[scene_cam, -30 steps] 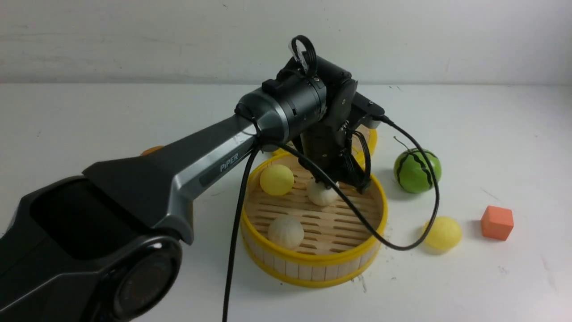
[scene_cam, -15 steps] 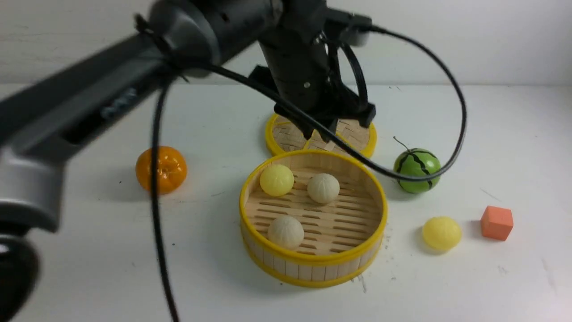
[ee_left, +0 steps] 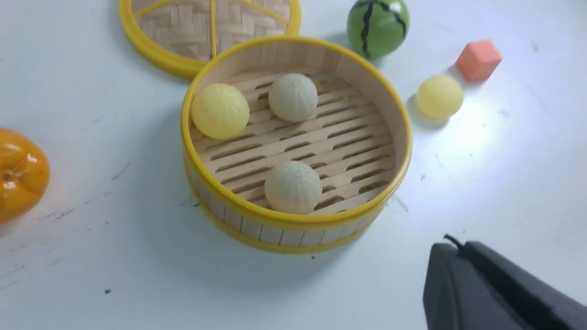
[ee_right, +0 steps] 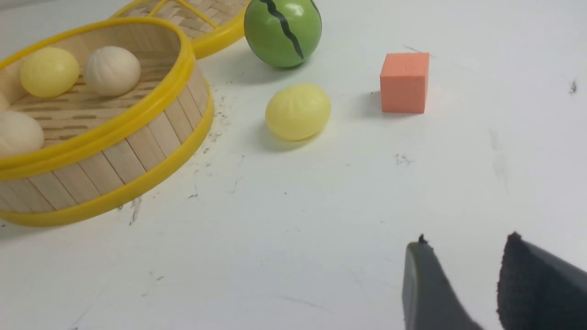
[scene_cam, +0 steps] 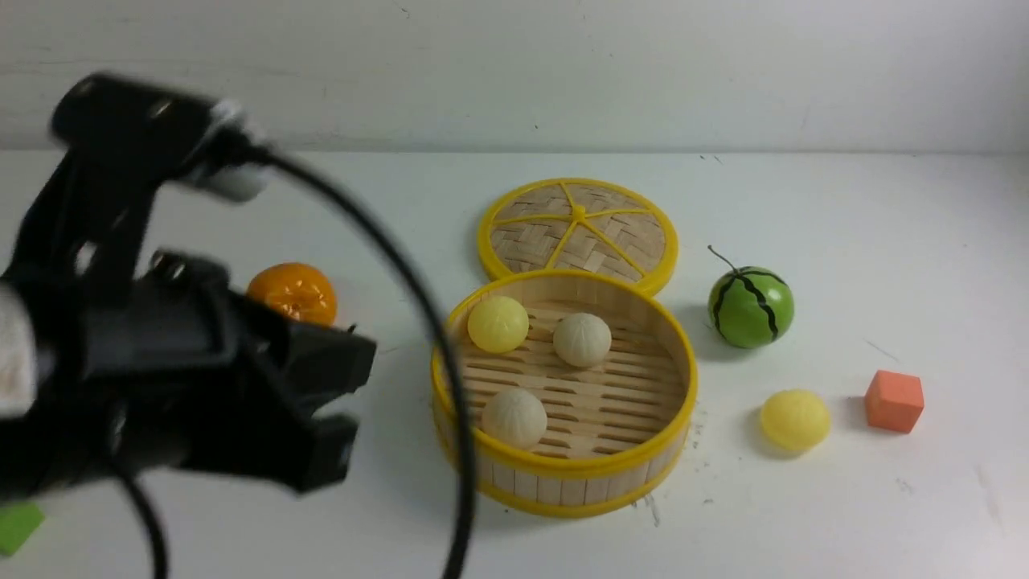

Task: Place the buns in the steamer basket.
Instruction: Use the right arm to grab a steamed stuffed bun

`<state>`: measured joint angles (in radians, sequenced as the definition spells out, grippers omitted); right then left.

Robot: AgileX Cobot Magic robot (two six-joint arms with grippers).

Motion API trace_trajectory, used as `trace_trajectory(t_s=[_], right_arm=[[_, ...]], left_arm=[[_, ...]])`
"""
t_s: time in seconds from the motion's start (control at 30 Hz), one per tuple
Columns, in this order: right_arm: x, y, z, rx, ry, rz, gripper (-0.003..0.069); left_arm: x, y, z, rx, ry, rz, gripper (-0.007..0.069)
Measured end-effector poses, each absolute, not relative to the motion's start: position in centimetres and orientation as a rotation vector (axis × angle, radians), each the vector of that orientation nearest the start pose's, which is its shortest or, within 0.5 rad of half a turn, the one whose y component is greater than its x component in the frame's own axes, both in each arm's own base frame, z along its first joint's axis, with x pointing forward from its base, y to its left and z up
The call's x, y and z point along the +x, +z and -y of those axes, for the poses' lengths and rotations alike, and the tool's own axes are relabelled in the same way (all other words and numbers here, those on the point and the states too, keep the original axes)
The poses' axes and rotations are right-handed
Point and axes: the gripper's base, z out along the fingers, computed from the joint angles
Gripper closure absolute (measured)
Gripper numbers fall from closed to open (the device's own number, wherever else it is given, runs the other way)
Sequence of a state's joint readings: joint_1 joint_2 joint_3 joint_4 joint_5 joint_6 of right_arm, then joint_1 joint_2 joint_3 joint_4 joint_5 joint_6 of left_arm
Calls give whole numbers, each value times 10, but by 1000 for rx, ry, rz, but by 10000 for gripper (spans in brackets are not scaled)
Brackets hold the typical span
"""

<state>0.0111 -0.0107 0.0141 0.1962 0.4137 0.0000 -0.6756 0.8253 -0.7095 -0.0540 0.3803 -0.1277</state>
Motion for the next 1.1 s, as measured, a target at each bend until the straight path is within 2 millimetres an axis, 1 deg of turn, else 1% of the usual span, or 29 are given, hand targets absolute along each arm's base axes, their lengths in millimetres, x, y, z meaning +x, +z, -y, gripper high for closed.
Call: trace_trajectory(t_s=[0.03,0.07,0.1,0.13,0.17,0.23,0.3,0.37,0.43,0.47,0.5,0.6,0.67,0.7,0.73,0.77,0.8,0.87,0.93,0.97,1.0,1.07,1.1], right_arm=[[51,173,-8,107,204,-1895,419],[51,173,-8,107,204,-1895,419],[51,173,-8,107,204,-1895,419],[51,173,-8,107,204,-1894,419],[51,173,-8,106,202,-1891,419],[52,174,-8,112,207,-1874,419],[53,175,-8,169,268,-1837,419],[54,178,-9,239,341,-1790,419],[55,186,-9,360,466,-1692,419],[56,186,-9,374,480,-1683,419],[56,191,-8,448,552,-1614,419],[56,196,-7,500,605,-1556,421],[55,201,-9,507,639,-1568,424],[54,214,-13,489,672,-1613,428],[55,220,-15,472,673,-1638,430],[57,238,-19,420,669,-1719,433],[60,245,-21,384,649,-1778,435],[69,272,-27,246,595,-1947,436],[88,292,-31,109,530,-2156,436],[103,297,-31,62,499,-2279,436],[106,301,-31,40,485,-2300,436],[145,305,-29,-12,426,-2521,436],[148,303,-29,-10,423,-2539,436]], left_arm=[[121,327,100,488,-594,-1907,638],[119,319,98,487,-594,-1915,638],[106,307,87,448,-632,-1841,638],[97,296,80,417,-661,-1806,638],[88,280,73,379,-693,-1781,638],[77,264,63,337,-728,-1721,638],[66,252,54,313,-751,-1662,638],[59,245,48,301,-766,-1618,638],[49,235,39,290,-781,-1539,638],[48,234,39,293,-779,-1531,638],[43,225,35,298,-773,-1481,638],[43,214,35,306,-762,-1485,638],[44,211,35,308,-760,-1494,638],[44,210,36,312,-756,-1511,638],[45,209,36,314,-754,-1518,638],[46,208,37,319,-749,-1542,638],[46,206,38,324,-745,-1558,638],[48,203,39,335,-736,-1601,638],[49,201,40,343,-729,-1630,638],[49,200,40,347,-726,-1644,638],[49,199,40,348,-726,-1647,638],[49,198,40,352,-723,-1661,638],[49,198,40,353,-723,-1662,638]])
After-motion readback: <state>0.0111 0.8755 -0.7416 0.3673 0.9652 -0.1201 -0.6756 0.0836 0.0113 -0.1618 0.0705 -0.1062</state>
